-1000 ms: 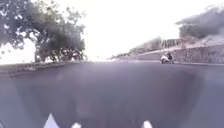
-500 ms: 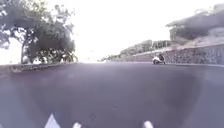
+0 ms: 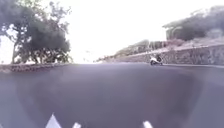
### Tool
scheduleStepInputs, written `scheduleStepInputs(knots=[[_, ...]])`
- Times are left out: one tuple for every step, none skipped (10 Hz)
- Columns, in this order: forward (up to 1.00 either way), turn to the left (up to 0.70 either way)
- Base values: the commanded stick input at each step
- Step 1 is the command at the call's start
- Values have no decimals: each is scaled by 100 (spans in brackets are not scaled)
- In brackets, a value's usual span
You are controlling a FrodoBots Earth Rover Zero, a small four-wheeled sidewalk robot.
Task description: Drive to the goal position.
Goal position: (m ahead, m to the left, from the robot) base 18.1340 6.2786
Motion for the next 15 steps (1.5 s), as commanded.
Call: scheduleStepInputs(knots=[[85, 0], [85, 0], [85, 0], [85, 0], [85, 0], [85, 0], [85, 0], [85, 0], [85, 0], [85, 0], [85, 0], [85, 0], [85, 0], [85, 0], [85, 0]])
